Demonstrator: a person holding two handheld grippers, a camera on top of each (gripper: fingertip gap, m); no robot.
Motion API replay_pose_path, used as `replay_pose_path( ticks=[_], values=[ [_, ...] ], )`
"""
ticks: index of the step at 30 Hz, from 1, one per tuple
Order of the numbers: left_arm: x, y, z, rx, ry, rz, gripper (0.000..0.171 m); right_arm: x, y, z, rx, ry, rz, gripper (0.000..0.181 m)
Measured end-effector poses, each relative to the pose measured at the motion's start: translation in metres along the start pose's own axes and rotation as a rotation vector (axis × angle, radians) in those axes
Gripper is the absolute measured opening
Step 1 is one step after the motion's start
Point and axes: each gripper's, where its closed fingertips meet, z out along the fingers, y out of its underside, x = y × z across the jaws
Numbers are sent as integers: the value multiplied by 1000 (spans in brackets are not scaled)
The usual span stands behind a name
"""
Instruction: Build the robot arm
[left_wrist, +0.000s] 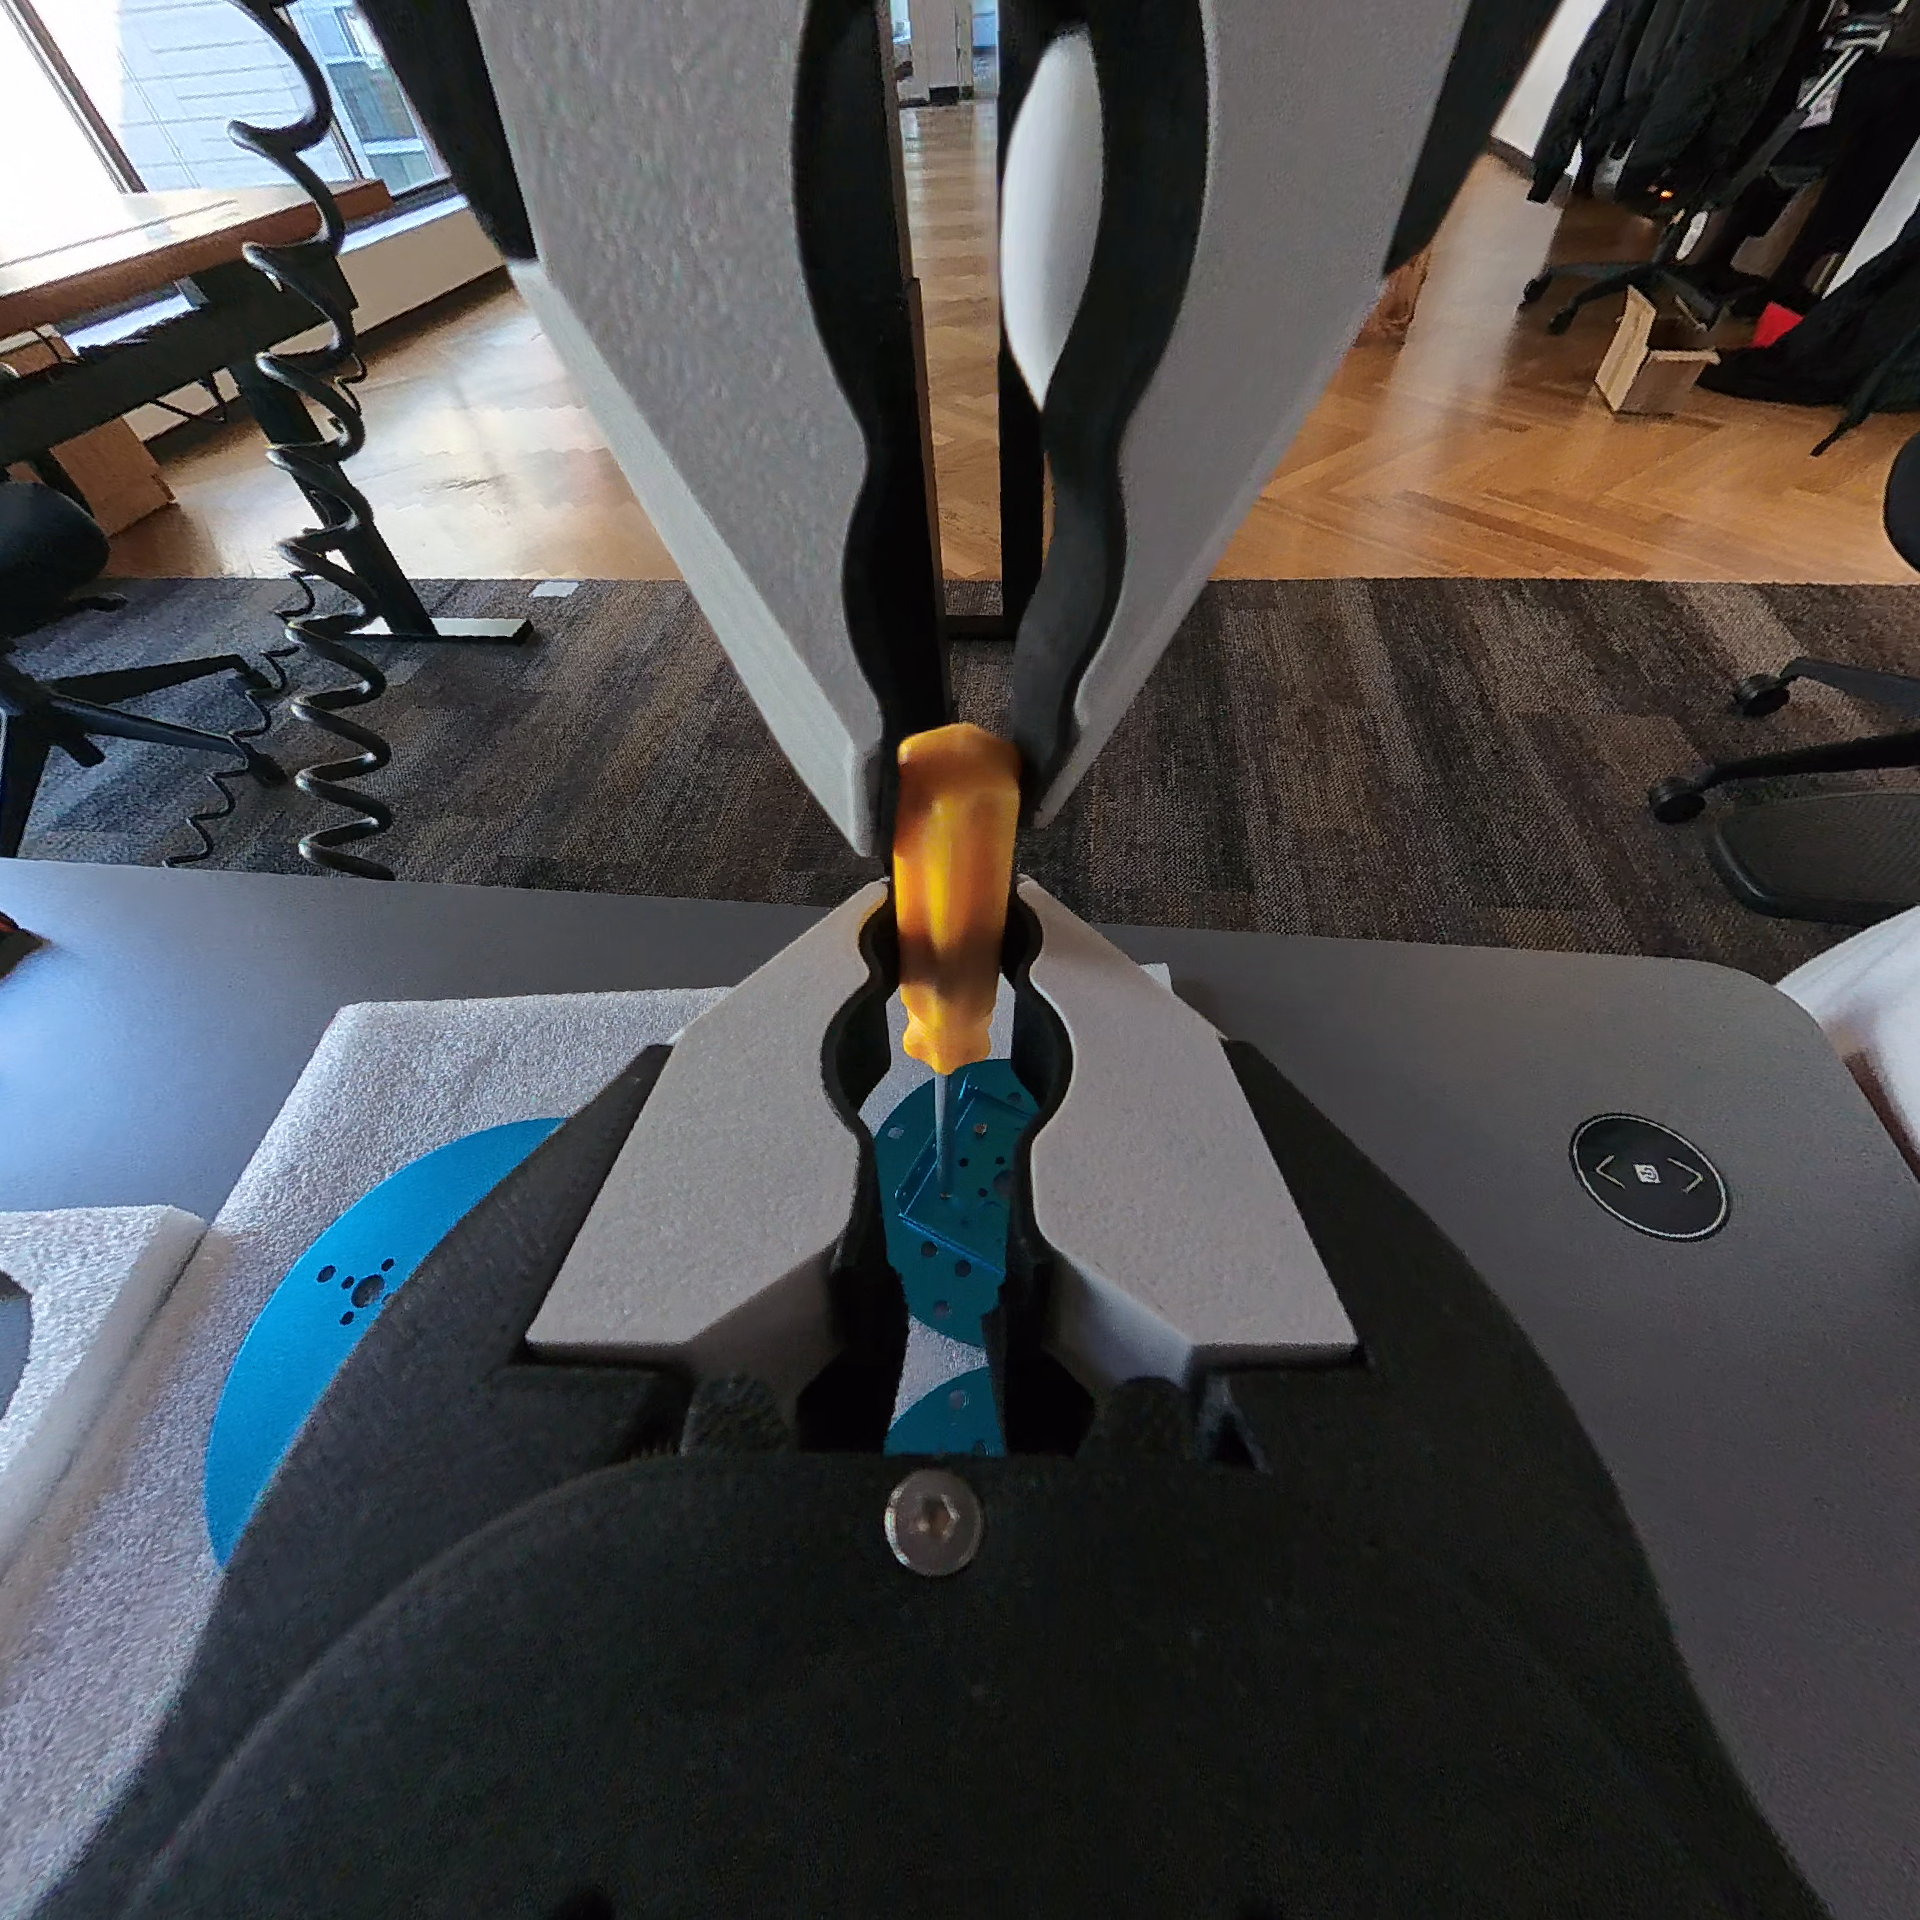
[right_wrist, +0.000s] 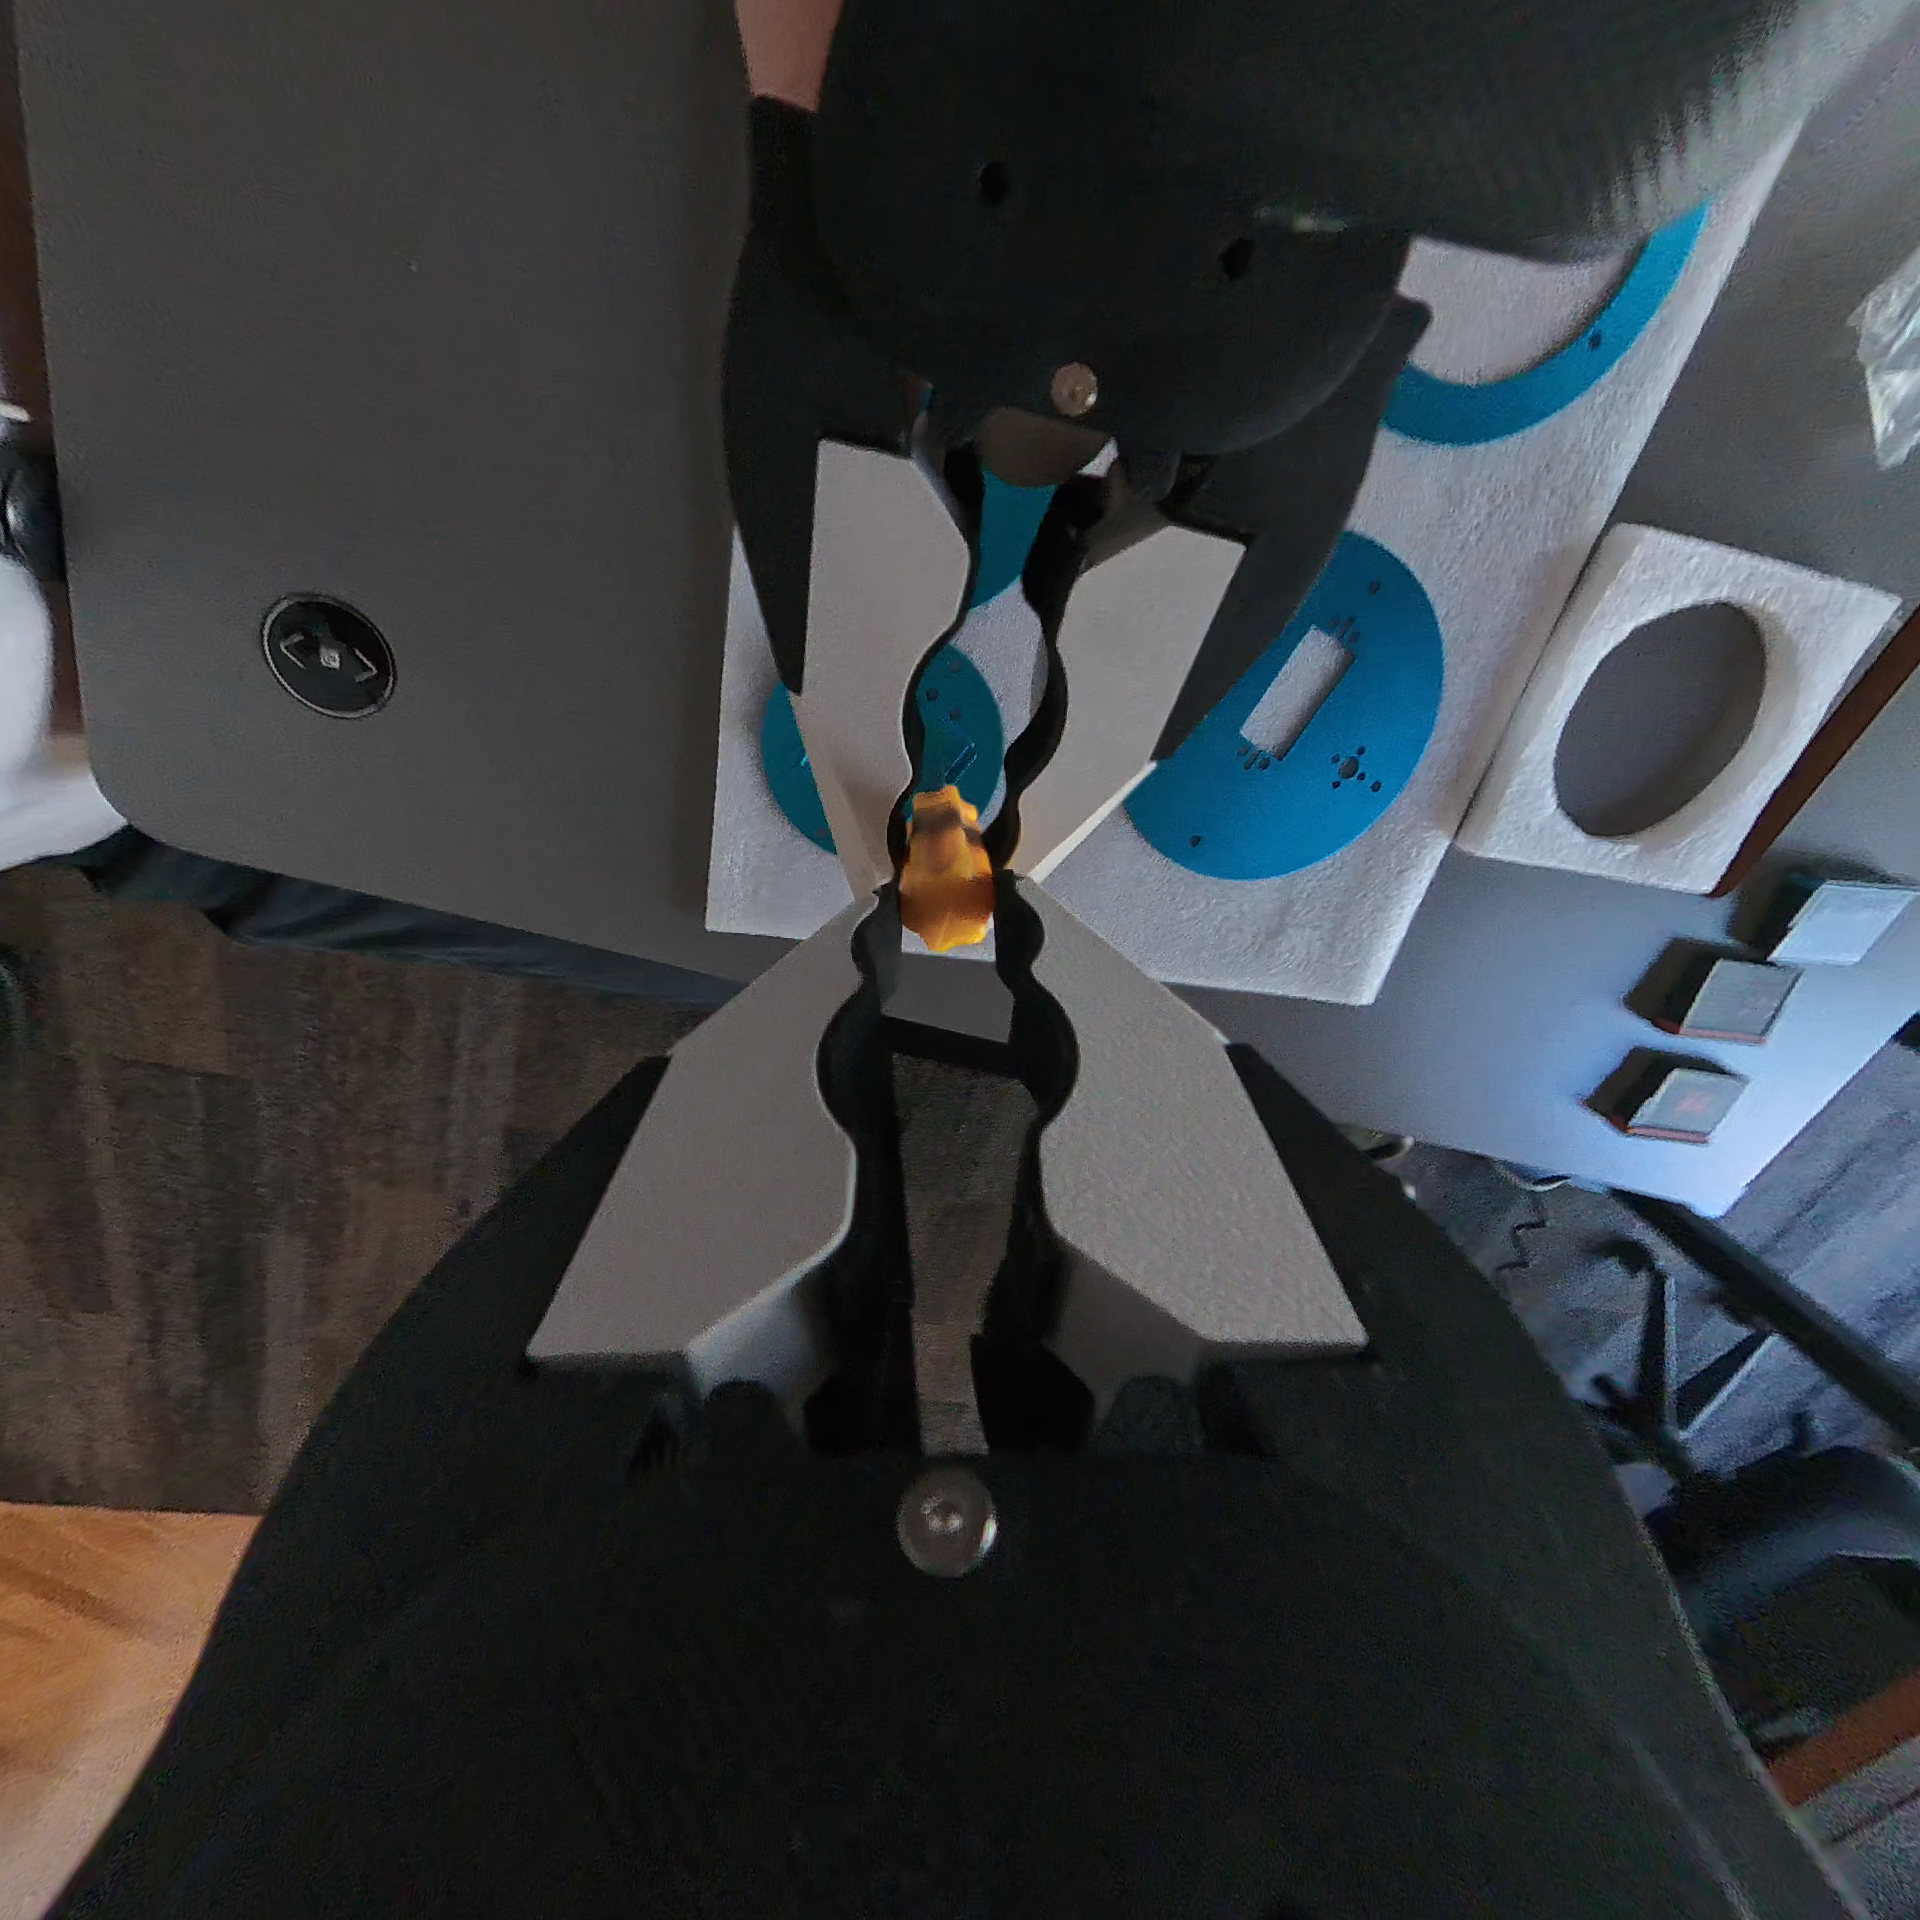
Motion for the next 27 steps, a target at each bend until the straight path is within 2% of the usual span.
replay_pose_path(
  ticks=[7,8,11,15,18,22,27],
  values=[
    [-1,0,4,-18,-30,21,14,1,-1,1,17,56,456,18],
    [2,0,5,-17,-15,20,14,-3,0,1,10,30,458,18],
    [3,0,6,-20,-15,33,13,-4,-2,1,11,17,309,18],
    [5,0,5,-19,-1,32,13,-2,-7,-2,44,53,19,25],
    [4,0,5,-19,0,30,12,-5,-8,-4,56,45,-124,18],
    [3,1,5,-22,-3,28,13,-5,-8,-1,48,13,-117,16],
    [0,1,4,-25,-21,17,12,0,-9,-1,43,9,167,16]
  ],
)
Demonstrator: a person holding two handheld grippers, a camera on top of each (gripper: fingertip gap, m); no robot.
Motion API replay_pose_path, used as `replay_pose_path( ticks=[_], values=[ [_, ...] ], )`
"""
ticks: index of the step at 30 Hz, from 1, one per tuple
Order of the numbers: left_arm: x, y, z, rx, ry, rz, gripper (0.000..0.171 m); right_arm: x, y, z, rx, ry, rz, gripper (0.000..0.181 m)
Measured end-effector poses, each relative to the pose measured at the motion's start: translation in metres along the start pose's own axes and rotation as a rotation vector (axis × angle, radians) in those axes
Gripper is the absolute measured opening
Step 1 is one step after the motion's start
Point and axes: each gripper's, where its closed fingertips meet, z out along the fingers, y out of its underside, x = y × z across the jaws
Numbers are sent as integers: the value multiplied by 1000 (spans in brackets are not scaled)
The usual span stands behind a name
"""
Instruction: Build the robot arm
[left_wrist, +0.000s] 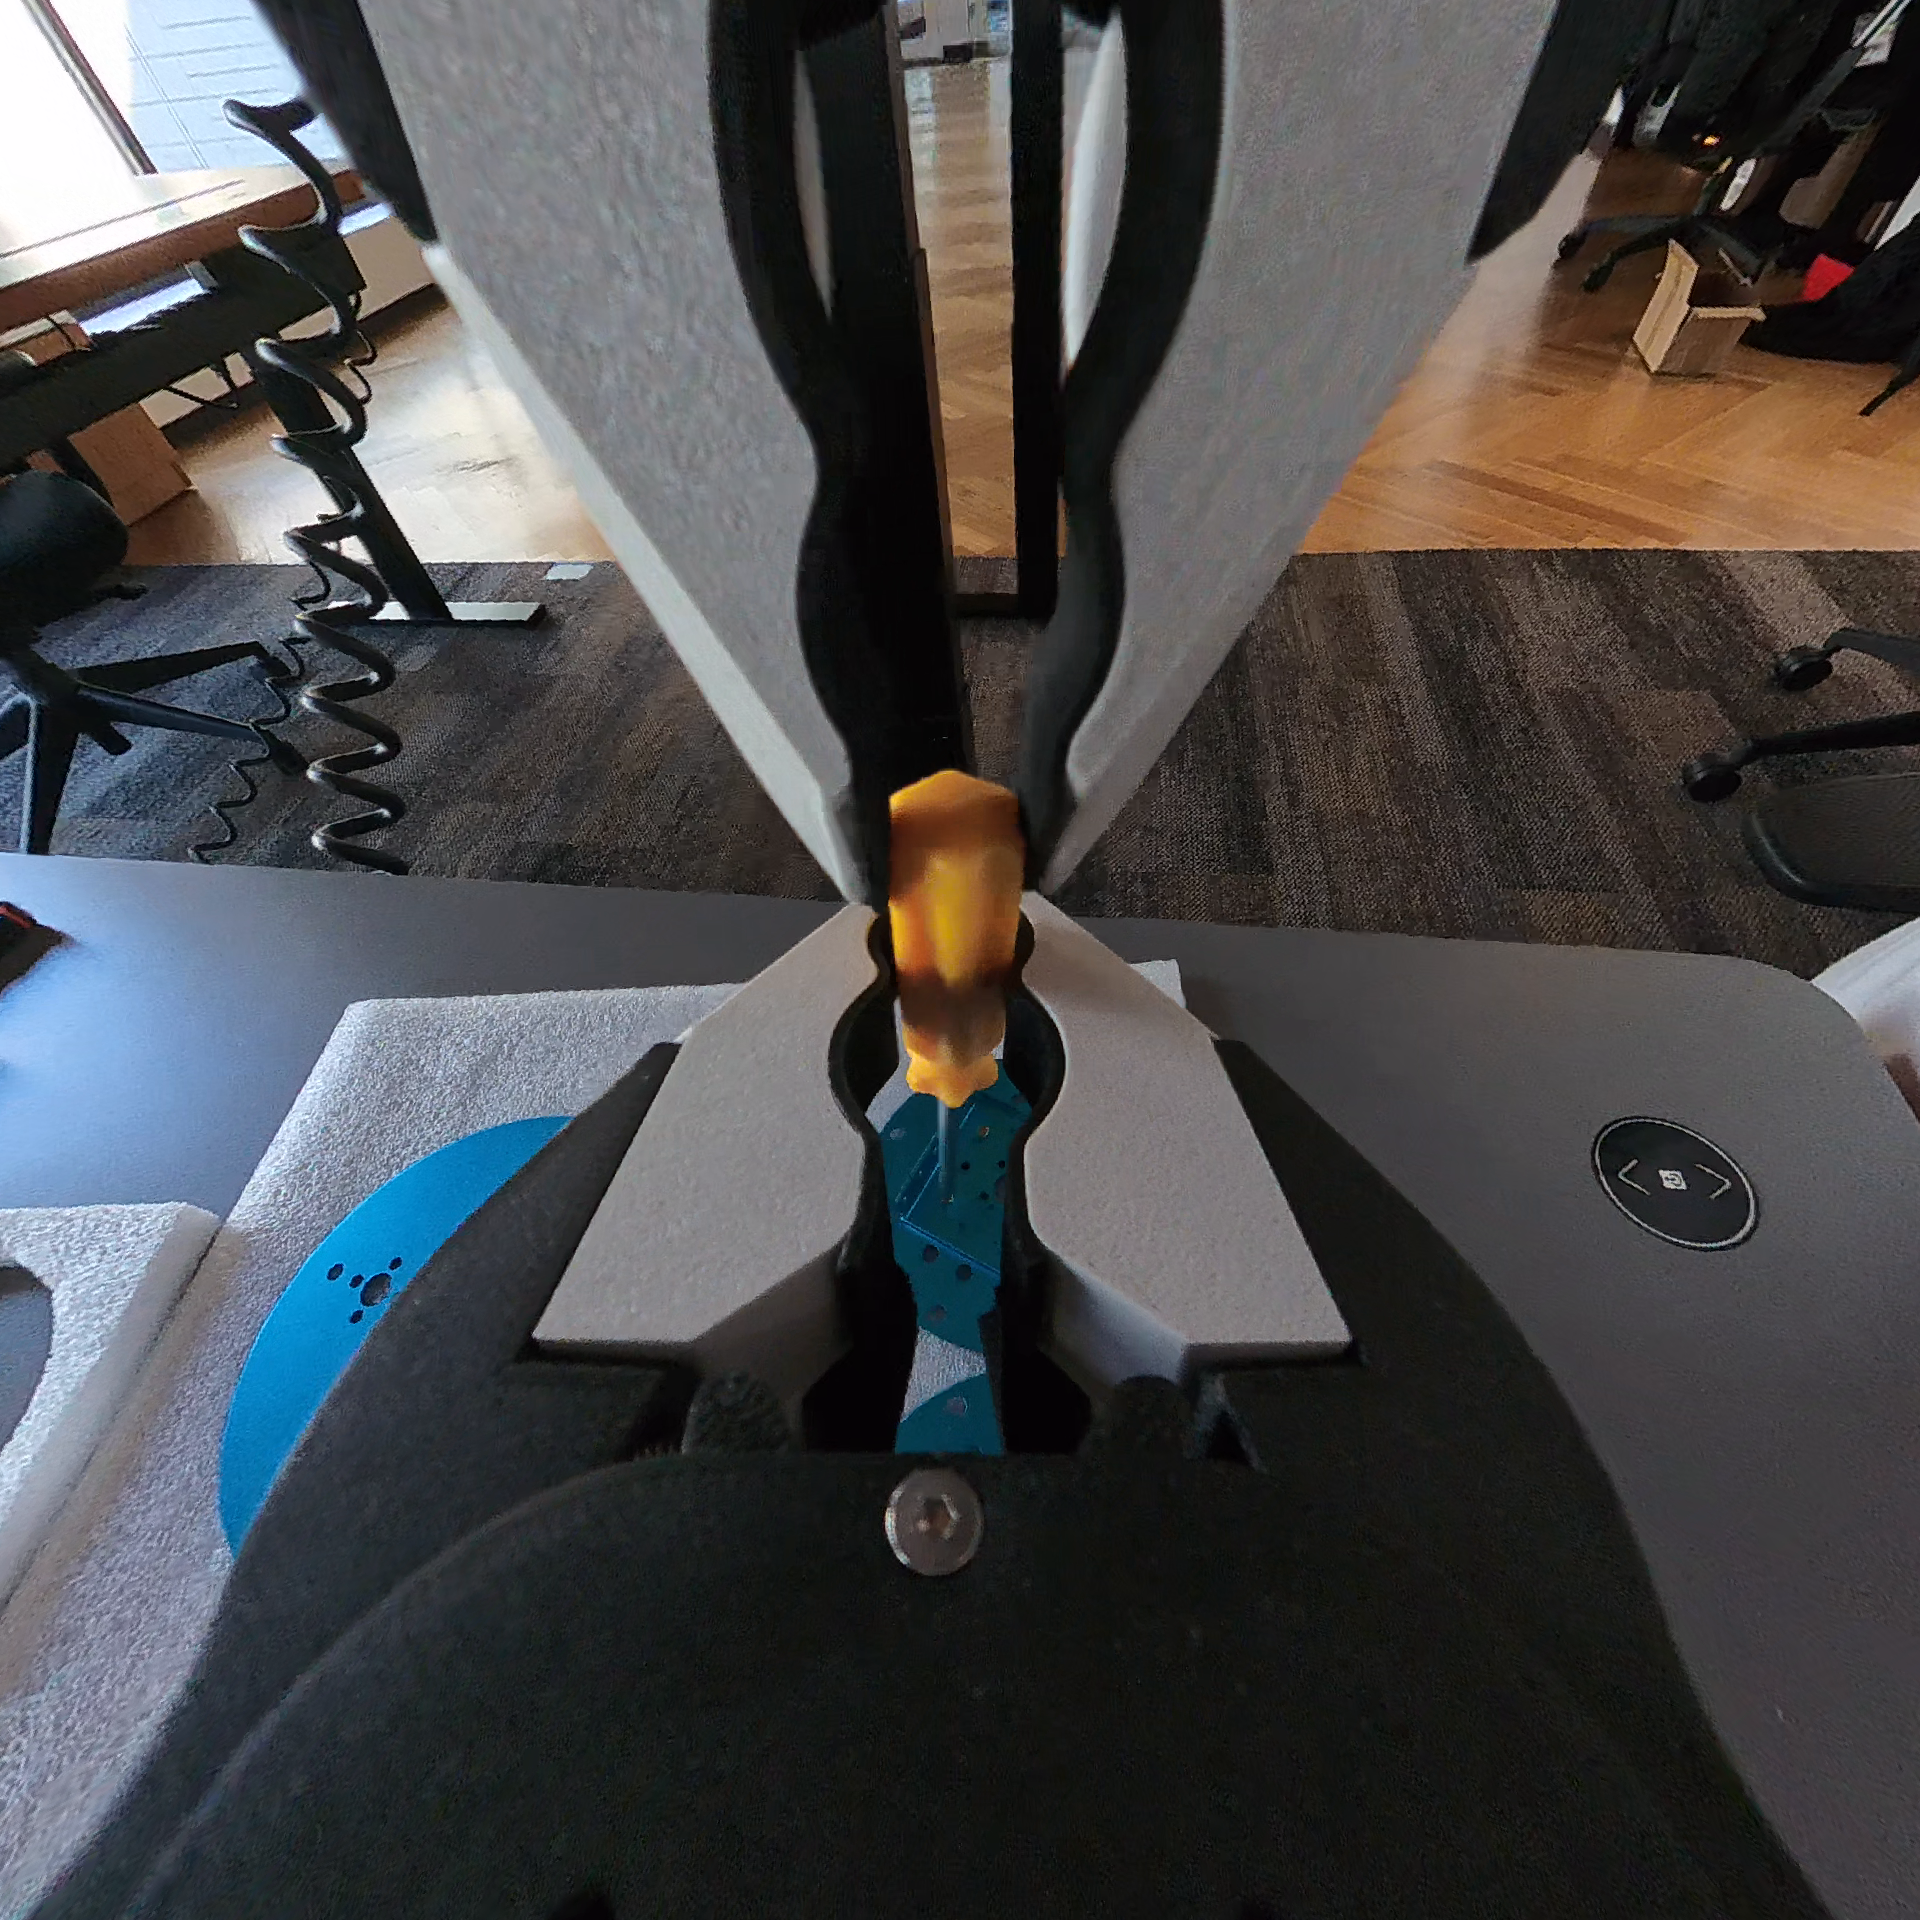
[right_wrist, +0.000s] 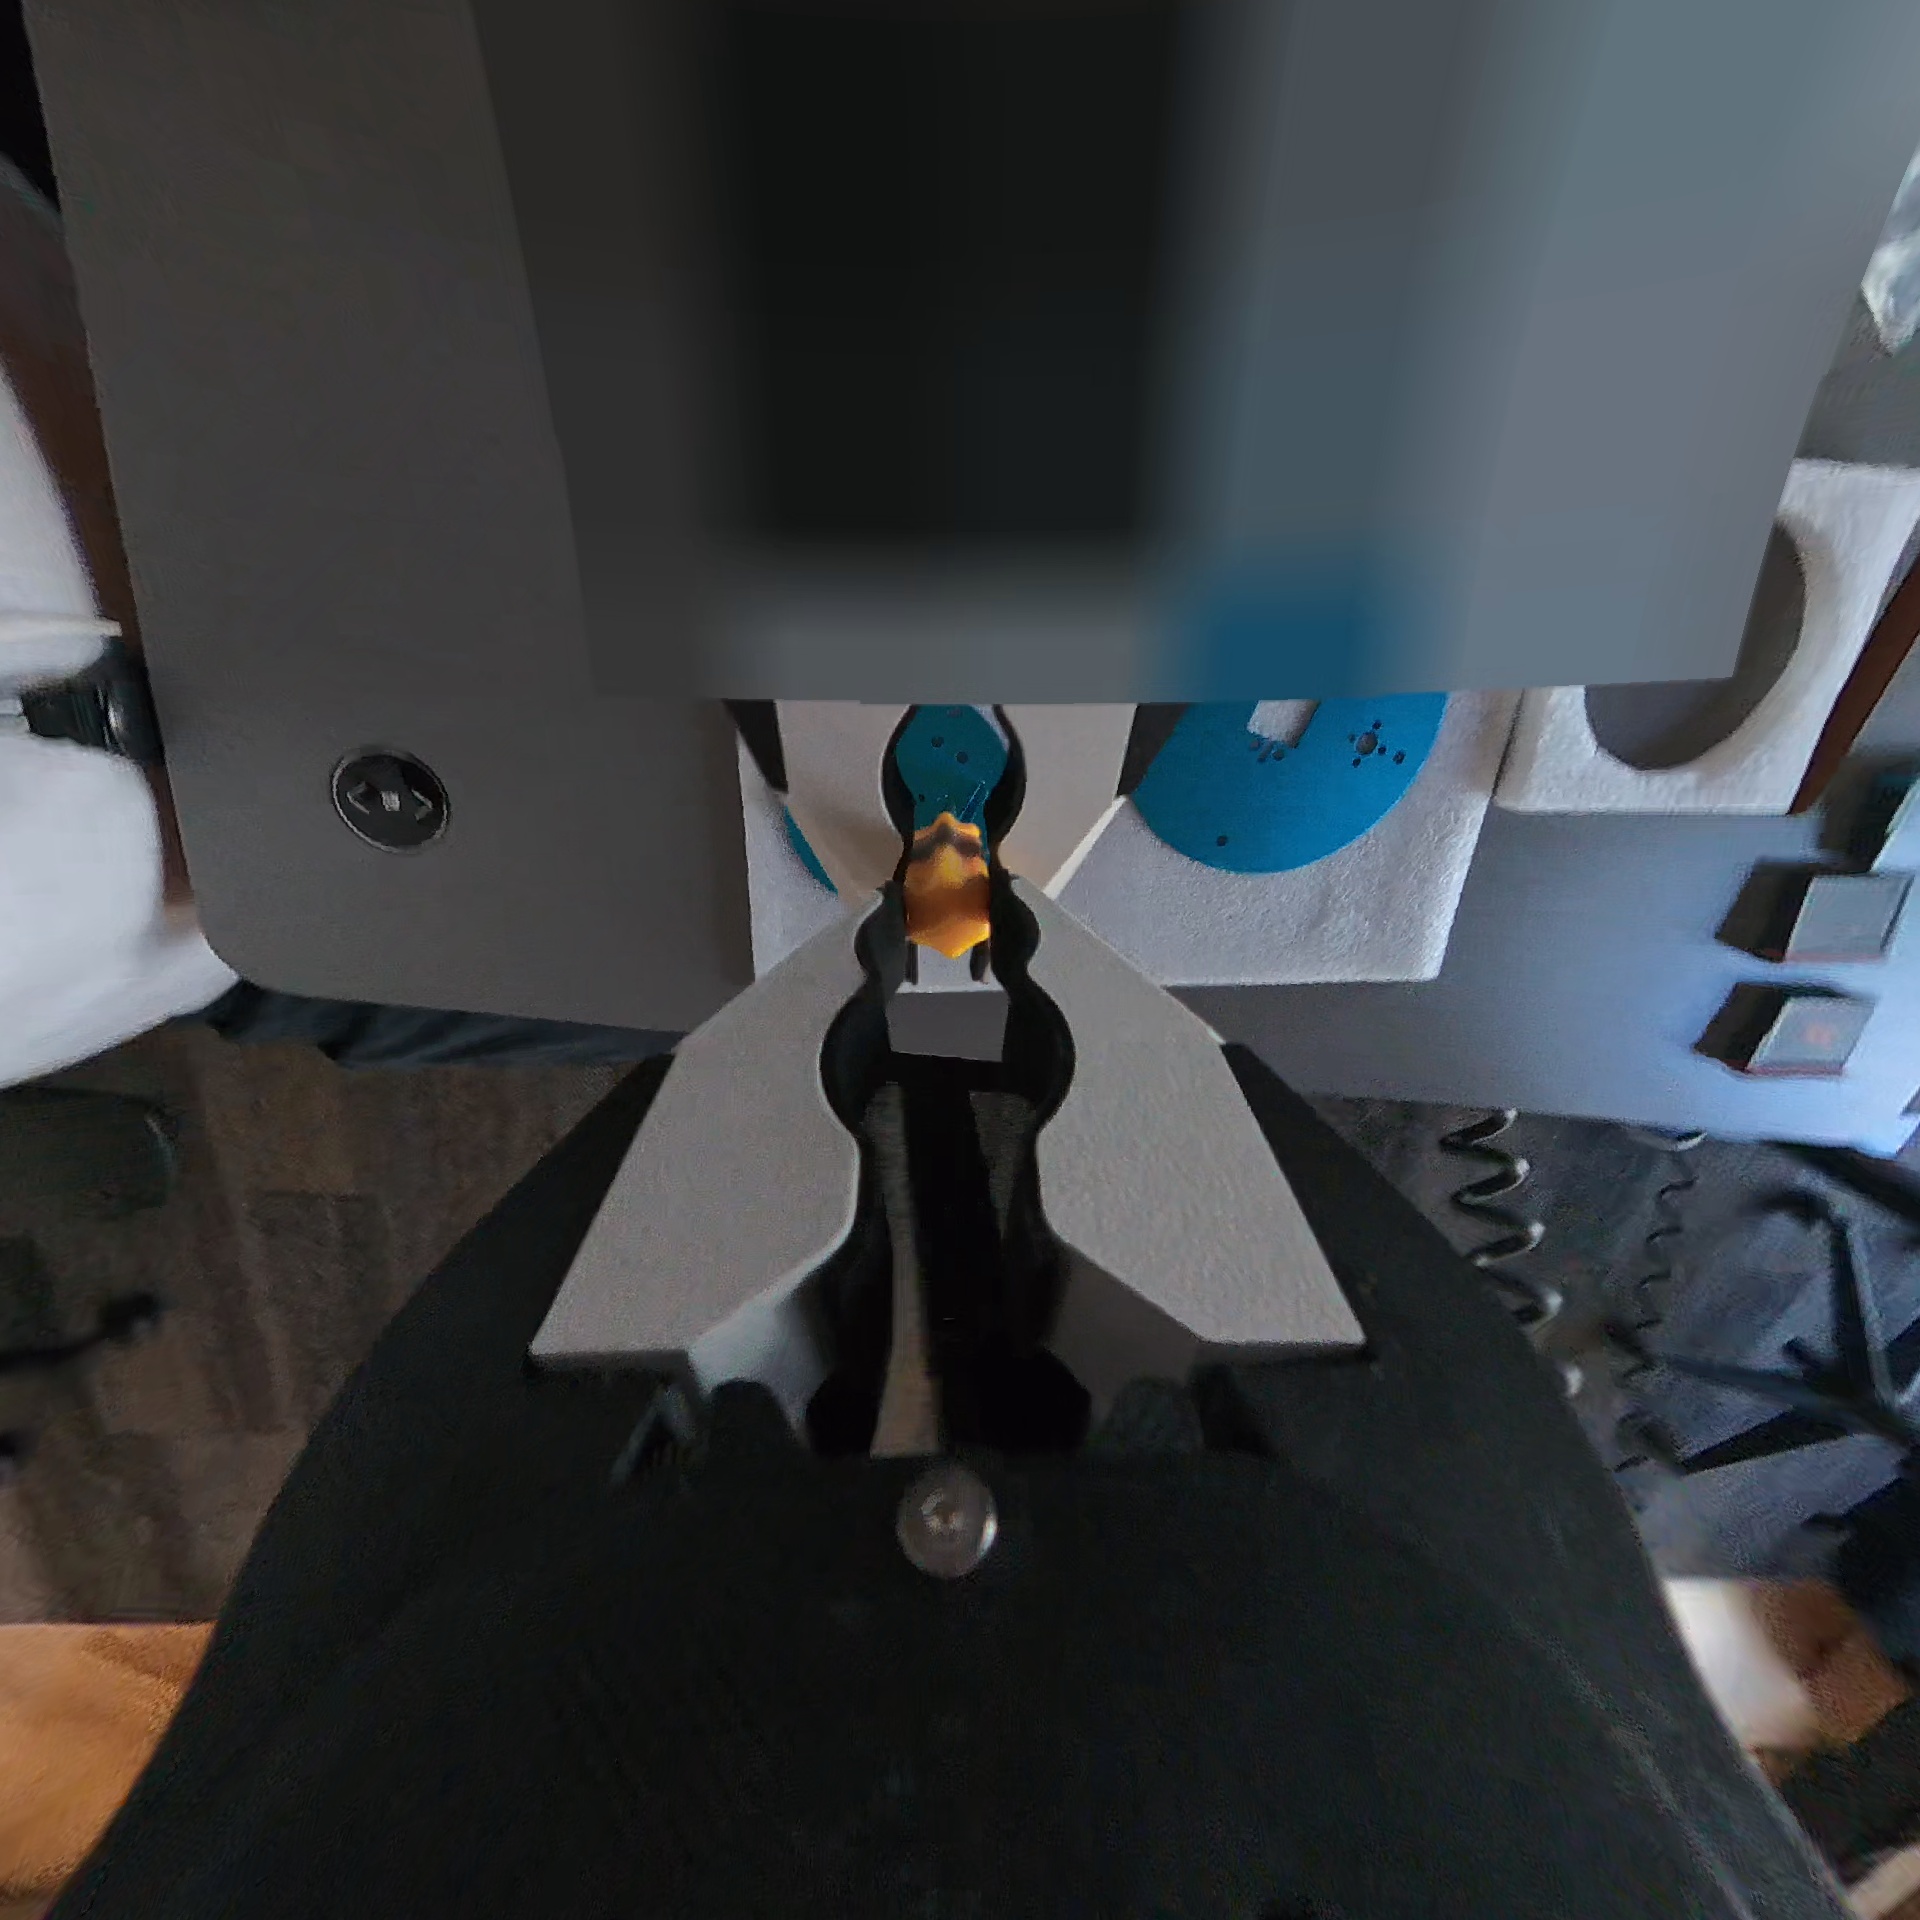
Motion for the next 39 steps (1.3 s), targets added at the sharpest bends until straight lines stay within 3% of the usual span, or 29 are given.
replay_pose_path(
  ticks=[4,6,11,13,17,25,26,30,32,35,39],
  values=[
    [-4,1,2,-7,-18,-22,10,6,1,0,3,62,314,16],
    [-2,0,2,4,-3,-26,10,5,1,0,6,68,344,16],
    [2,0,3,-2,8,-5,10,-3,5,1,-15,77,-172,24],
    [1,0,3,-3,9,-5,10,0,5,2,-26,94,-225,18],
    [0,0,2,2,7,-24,10,2,4,2,-32,47,-82,18],
    [-2,1,5,-6,-12,-3,10,3,10,2,-50,51,436,18],
    [-1,1,5,-7,-8,3,10,2,10,3,-49,43,407,18],
    [0,1,4,-10,-8,16,9,3,7,3,-28,92,10,17],
    [0,1,4,-10,-7,15,10,3,7,3,-34,103,-74,16],
    [-1,1,4,-6,-8,-1,10,4,9,4,-46,55,40,16],
    [-3,3,4,-15,-4,-43,10,4,10,4,-52,37,393,16]
  ],
)
